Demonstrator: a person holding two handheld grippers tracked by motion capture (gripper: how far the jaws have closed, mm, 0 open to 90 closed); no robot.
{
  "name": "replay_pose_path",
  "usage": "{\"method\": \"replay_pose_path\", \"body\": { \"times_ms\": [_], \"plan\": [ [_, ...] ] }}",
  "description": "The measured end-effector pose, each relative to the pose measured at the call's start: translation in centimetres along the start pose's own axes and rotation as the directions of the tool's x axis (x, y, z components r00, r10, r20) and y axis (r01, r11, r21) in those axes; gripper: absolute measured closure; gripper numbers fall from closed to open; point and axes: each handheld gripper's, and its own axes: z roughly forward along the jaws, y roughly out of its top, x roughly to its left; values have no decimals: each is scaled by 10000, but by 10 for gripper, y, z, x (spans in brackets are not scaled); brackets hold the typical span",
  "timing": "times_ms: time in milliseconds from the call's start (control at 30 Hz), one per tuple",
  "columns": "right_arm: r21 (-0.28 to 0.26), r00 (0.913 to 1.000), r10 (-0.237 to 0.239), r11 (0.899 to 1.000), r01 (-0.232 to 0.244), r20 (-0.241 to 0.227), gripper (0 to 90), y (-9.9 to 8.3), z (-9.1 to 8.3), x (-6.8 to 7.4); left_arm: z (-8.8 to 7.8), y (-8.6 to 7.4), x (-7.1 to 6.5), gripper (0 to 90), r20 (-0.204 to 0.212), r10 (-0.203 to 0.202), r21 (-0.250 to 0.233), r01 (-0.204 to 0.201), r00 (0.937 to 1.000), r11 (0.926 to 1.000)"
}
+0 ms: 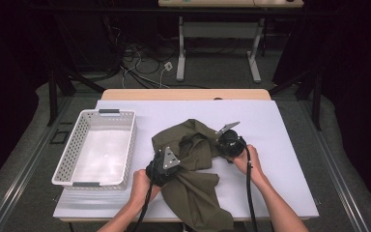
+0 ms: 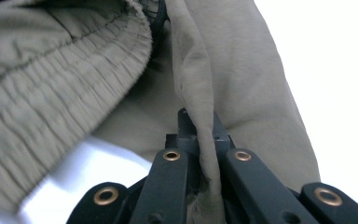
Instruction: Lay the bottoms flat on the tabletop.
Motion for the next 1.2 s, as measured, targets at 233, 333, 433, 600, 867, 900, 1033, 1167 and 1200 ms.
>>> {"method": "replay_pose_path", "body": {
  "times_ms": [233, 333, 433, 600, 867, 900, 1033, 1167, 1200],
  "plan": [
    [366, 9994, 303, 9989, -298, -145, 899, -7, -24, -9, -12, 0, 17, 846, -290, -502, -127, 498, 9983, 9987],
    [735, 9977, 489, 9963, -454, -464, 898, -8, -23, -9, -11, -2, 24, 844, -305, -631, 206, 637, 9975, 9978],
    [1008, 9985, 157, 9949, -103, -531, 863, -10, -13, -7, -6, -5, 24, 836, -182, -636, 578, 645, 9978, 9962],
    [716, 9958, -191, 9971, 256, -896, 551, -7, -7, -1, -4, -2, 17, 762, -166, -385, 690, 395, 9991, 9968],
    [323, 9965, -697, 9969, 712, -467, 468, 4, 8, 7, -1, 7, 1, 447, -100, 20, 791, -12, 9999, 9969],
    [431, 9963, -730, 9963, 749, -445, 471, 5, 10, 7, 2, 7, 0, 436, -55, -10, 869, 15, 10000, 9962],
    [327, 9962, -803, 9961, 814, -343, 578, 7, 16, 8, 10, 6, -6, 492, 102, 171, 927, -180, 9998, 9955],
    [187, 9958, -864, 9960, 870, -286, 728, 7, 18, 12, 21, 1, -10, 656, 8, 502, 999, -500, 9987, 9937],
    [245, 9966, -819, 9963, 821, -115, 772, 6, 18, 14, 23, -1, -11, 700, 25, 527, 1041, -526, 9986, 9932]
  ]
}}
